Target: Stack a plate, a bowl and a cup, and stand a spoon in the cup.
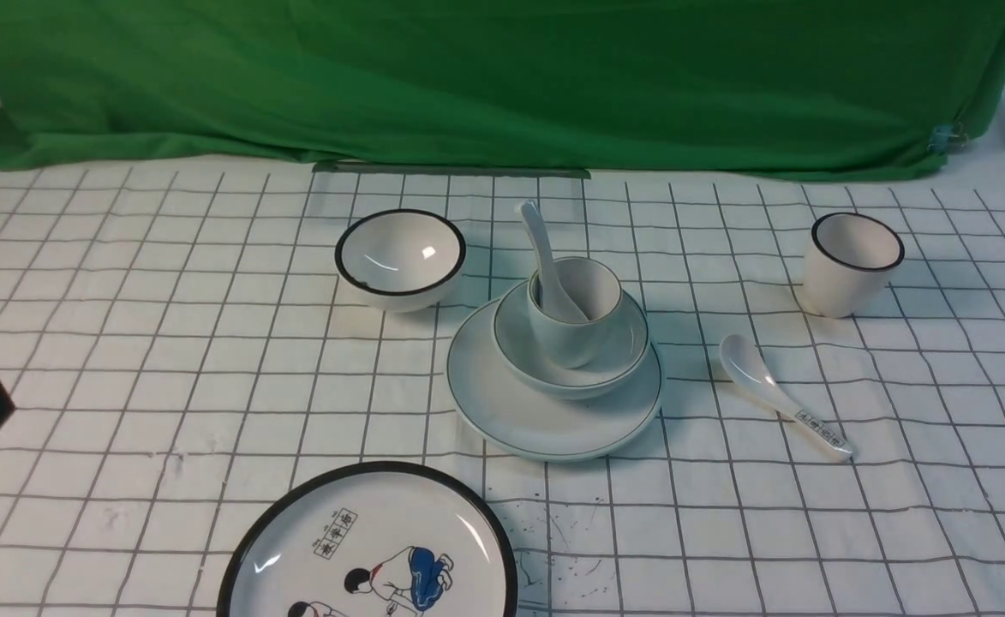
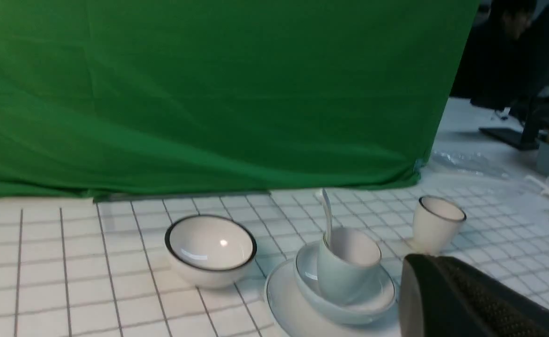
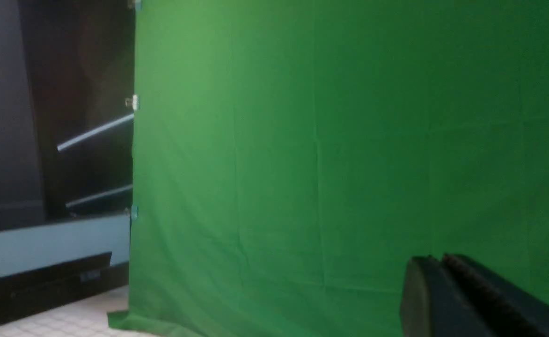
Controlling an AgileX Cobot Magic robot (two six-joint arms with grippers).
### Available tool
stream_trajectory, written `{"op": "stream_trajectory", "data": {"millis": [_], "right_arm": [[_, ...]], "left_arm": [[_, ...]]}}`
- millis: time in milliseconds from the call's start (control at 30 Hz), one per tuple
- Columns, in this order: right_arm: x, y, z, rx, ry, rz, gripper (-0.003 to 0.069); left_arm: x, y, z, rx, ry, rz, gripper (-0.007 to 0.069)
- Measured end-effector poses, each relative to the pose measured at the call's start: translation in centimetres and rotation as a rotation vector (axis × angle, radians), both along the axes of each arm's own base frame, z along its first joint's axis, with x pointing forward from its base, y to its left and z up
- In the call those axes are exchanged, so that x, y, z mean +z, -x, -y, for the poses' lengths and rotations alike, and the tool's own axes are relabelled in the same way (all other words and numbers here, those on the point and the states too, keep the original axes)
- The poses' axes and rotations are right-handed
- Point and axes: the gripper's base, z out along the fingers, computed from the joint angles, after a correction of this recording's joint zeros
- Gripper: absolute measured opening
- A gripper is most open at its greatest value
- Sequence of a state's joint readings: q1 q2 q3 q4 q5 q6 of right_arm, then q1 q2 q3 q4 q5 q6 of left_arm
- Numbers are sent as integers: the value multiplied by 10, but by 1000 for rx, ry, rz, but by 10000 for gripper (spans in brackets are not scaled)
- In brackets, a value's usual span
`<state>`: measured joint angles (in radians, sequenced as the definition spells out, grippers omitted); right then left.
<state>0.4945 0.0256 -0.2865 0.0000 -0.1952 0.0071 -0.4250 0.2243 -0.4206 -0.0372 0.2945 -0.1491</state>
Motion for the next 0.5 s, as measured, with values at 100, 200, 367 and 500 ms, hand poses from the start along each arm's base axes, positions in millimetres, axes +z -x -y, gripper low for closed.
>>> {"op": "stream_trajectory", "data": {"millis": [100,200,367,500], "right_arm": [[1,2,1,1,-13,19,129],[1,3,1,1,-15,24,162],[1,3,2,1,-16,26,183],[1,3,2,1,-16,26,192]], "left_arm": [[-6,-2,0,5,37,75,1],[-8,-3,1,7,48,104,1],[-8,-3,1,8,49,106,1],[-8,-3,1,8,49,107,1]]}}
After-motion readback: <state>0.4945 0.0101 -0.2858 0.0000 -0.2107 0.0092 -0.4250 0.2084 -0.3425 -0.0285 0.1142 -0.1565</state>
